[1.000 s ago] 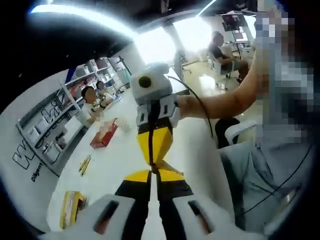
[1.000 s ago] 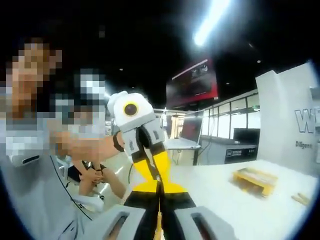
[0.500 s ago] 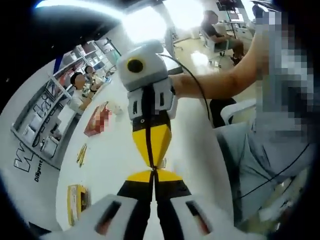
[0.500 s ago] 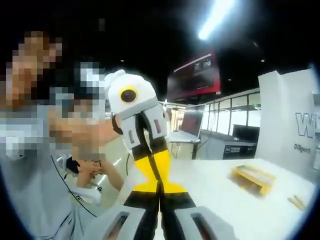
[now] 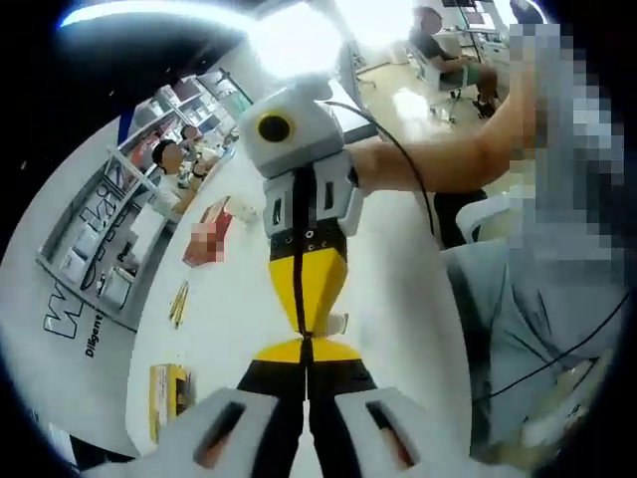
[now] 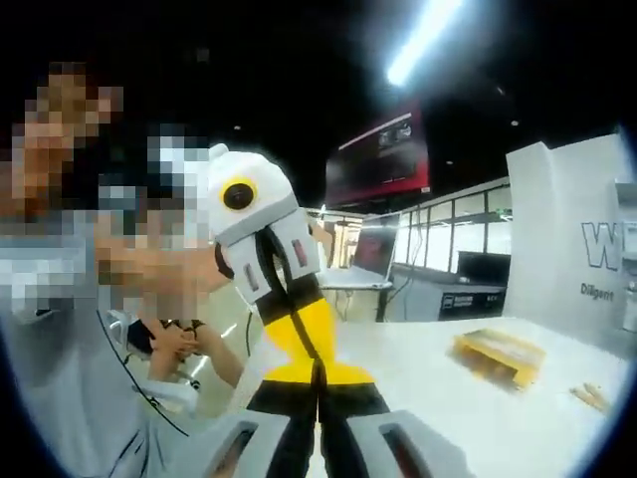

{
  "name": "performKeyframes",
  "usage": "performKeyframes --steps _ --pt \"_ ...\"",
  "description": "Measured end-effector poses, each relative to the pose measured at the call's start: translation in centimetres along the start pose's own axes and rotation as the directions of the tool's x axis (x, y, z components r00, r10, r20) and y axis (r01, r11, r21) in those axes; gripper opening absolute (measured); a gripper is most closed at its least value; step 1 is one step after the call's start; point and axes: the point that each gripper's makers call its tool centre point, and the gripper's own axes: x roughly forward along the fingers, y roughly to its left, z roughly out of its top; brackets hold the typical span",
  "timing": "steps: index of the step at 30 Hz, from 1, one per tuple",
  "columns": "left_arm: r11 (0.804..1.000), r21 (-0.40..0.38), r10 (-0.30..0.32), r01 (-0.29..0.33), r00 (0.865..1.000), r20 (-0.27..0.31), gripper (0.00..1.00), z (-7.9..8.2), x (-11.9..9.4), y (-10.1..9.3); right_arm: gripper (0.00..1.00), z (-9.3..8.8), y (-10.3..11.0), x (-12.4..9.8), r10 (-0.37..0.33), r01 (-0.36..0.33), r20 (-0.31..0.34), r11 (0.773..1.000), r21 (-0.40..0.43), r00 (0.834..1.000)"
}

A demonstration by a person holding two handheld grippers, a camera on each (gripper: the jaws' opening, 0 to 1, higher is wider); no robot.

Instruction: Tear open the coffee pouch, take out the coffee, and pour the coffee from the pouch into the cup

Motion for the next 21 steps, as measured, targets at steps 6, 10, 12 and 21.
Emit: performKeyframes --steps 6,10,12,21 --pt "0.997 -0.044 0.061 -0.060 0.998 0.022 0.00 -0.1 0.0 0.4 0.00 0.0 -0.3 -0.1 -0.019 0.019 0.035 1.000 0.023 0.999" --pt "0.995 -0.069 0.078 -0.076 0.996 0.038 0.00 -0.3 -0.1 0.5 0.00 0.0 -0.3 0.0 -0.021 0.020 0.052 0.999 0.034 0.998" --pt "0.993 -0.085 0.083 -0.079 0.995 0.048 0.00 -0.4 -0.1 0.6 0.00 -0.1 -0.2 0.1 -0.023 0.021 0.060 0.999 0.036 0.998" --pt "0.987 -0.117 0.119 -0.110 0.990 0.073 0.00 -0.1 -0.6 1.1 0.00 0.5 -0.5 0.1 -0.040 0.033 0.117 0.998 0.062 0.992"
